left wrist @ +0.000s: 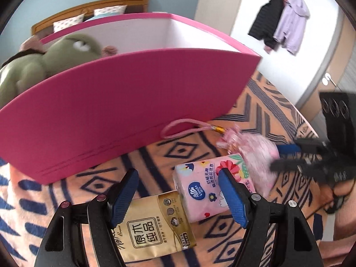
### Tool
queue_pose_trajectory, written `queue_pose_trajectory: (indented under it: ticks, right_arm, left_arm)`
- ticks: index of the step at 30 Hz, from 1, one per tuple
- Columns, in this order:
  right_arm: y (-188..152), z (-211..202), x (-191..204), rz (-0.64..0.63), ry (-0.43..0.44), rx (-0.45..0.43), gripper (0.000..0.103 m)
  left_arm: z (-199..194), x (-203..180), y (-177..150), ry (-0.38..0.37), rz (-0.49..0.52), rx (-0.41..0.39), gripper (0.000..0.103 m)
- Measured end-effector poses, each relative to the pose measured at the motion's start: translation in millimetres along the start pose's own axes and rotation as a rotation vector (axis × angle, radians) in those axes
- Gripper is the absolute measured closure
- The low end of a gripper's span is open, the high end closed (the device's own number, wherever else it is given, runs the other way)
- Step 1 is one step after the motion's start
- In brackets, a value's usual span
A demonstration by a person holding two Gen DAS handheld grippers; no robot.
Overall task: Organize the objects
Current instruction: 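Reach the right gripper to the pink drawstring pouch and grasp it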
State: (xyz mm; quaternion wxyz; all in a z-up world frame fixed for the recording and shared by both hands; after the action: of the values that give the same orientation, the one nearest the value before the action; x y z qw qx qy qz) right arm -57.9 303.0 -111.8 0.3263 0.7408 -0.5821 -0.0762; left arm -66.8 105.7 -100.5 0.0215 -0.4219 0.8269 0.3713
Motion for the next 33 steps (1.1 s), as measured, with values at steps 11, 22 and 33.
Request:
queue_pose_trajectory:
  ticks: [11, 22, 33]
  right_arm:
    - [11, -17, -12, -0.008, -0.013, -0.055, 0.054]
    - [30, 28, 2, -0.041, 0.078, 0.037, 0.054]
    - [22, 0, -3, -0.007, 0.084, -0.040, 0.073]
  left_arm:
    - [-15, -45, 1, -0.178, 0.073, -0.031, 0.029]
    - [5, -72, -13, -0.254, 0.094, 0.034, 0.029]
    - [5, -70, -9, -0.262, 0.067, 0.032, 0.029]
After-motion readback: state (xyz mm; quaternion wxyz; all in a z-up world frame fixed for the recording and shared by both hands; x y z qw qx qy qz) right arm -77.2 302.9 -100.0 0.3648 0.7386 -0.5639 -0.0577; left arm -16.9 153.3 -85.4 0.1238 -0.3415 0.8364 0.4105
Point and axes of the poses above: each gripper's, at about its wrist camera, not at the fingertips, and z roughly the way its jaws point, x to its left, y to its top, the point moved 3 cm from there along z, roughly the way its jaws point, and after that the axes turned 13 degrees about -y, right-handed, at the moved point
